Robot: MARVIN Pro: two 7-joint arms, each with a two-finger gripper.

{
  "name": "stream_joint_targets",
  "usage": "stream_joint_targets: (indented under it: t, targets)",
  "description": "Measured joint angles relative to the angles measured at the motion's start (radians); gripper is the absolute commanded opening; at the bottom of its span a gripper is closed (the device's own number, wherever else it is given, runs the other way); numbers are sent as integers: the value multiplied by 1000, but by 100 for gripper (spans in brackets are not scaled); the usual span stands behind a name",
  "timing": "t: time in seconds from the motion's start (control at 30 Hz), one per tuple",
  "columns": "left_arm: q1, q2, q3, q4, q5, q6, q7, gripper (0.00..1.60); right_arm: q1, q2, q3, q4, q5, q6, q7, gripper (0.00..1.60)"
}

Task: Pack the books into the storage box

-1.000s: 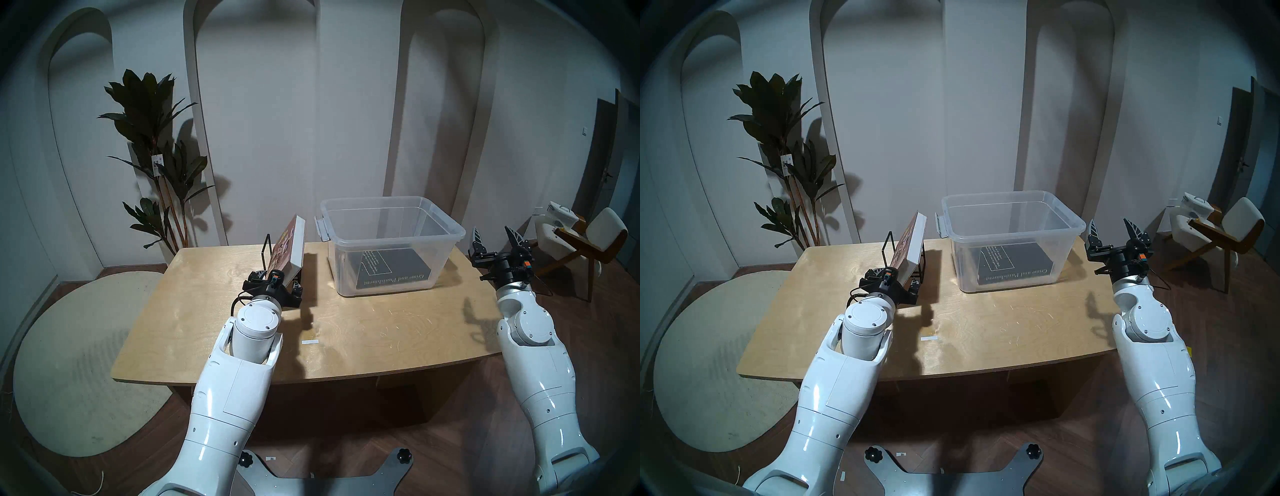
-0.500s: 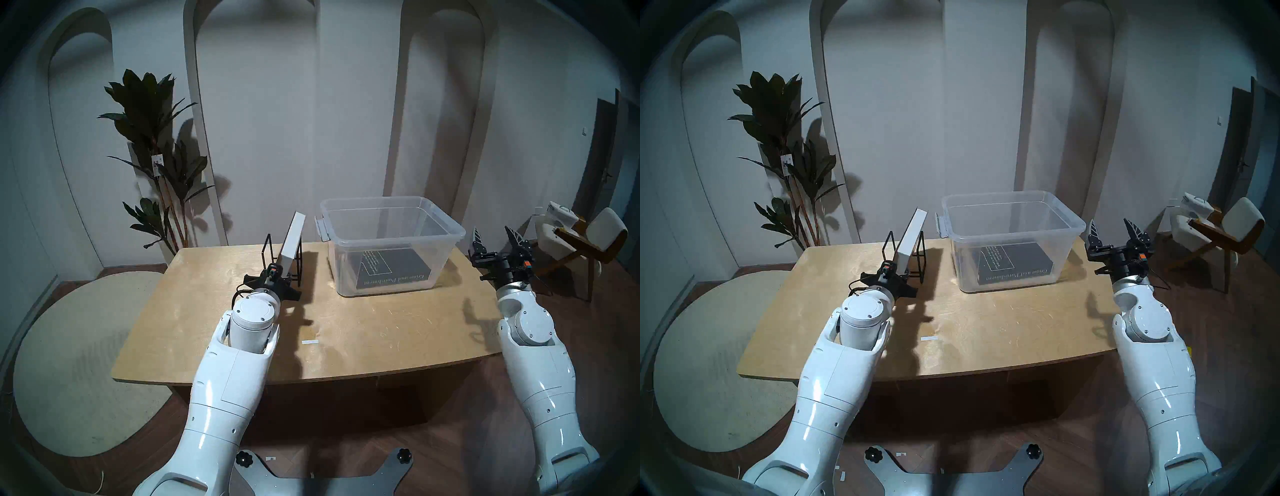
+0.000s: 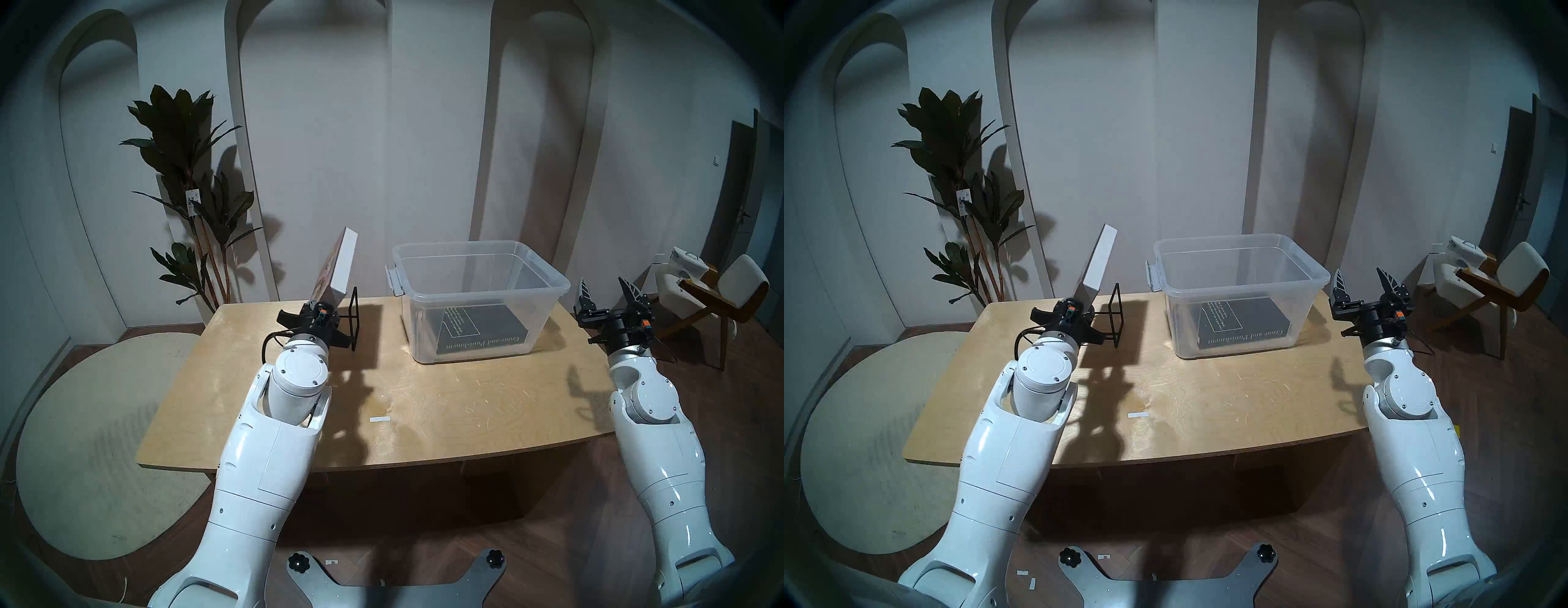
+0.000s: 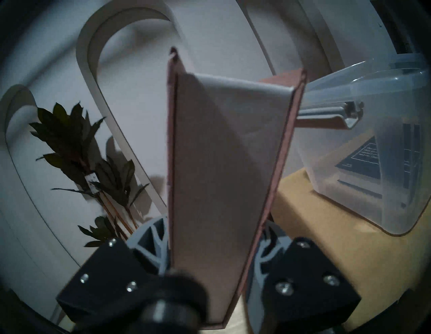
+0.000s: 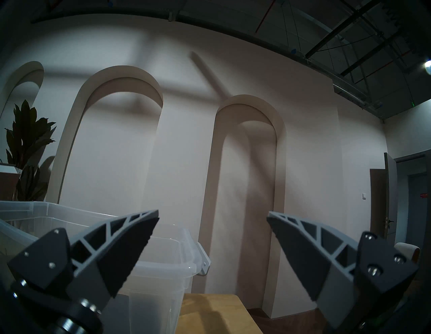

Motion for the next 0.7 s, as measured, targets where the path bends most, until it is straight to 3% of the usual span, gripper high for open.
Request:
stream_joint_targets:
  t: [0.4, 0.7]
  targets:
    - [-18, 67, 66, -76, 80, -27, -29, 0, 0, 0, 0, 0, 1, 0, 0, 160]
    - [-66, 153, 124, -58, 147, -155, -65, 0, 0, 1, 0, 1, 1, 0, 0, 160]
